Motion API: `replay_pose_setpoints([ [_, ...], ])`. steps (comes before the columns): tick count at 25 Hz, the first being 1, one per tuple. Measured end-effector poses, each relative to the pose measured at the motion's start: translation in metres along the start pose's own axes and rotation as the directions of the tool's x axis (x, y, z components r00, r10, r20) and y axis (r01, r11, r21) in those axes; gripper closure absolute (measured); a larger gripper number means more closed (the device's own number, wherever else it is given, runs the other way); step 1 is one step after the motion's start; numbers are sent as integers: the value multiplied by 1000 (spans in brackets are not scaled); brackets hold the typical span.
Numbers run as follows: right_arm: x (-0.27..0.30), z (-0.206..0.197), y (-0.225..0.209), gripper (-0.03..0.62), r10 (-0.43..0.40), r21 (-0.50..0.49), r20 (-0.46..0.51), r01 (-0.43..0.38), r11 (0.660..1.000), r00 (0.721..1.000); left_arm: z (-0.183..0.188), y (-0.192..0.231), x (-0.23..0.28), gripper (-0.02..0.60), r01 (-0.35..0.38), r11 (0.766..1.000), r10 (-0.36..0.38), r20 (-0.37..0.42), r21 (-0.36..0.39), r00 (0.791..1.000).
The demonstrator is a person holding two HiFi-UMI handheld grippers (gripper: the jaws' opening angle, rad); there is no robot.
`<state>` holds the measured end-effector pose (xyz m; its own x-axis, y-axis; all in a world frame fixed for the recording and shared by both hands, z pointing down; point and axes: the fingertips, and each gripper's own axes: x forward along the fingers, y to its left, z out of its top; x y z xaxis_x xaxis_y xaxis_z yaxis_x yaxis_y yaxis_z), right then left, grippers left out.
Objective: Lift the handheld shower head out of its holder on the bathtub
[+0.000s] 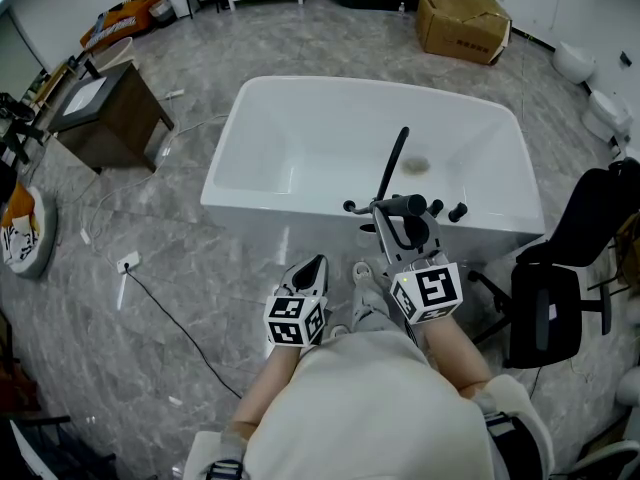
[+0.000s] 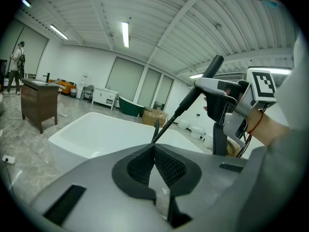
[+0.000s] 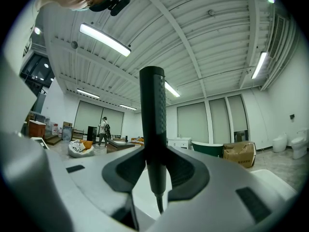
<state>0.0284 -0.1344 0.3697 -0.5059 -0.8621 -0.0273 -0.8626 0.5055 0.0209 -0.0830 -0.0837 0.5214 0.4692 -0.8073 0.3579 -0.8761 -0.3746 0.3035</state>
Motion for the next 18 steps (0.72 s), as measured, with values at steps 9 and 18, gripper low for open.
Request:
replay_pose_setpoints([
  [9,1,-2,-4,451,-8,-1,1,8,1000,1000,-3,0,3,561,0,1000,0,-1,-5,1000],
  [18,1,-2,-6,451,-8,-2,0,8,1000,1000,-3,-1,5,561,2,1000,-2,-3,-6,1000],
])
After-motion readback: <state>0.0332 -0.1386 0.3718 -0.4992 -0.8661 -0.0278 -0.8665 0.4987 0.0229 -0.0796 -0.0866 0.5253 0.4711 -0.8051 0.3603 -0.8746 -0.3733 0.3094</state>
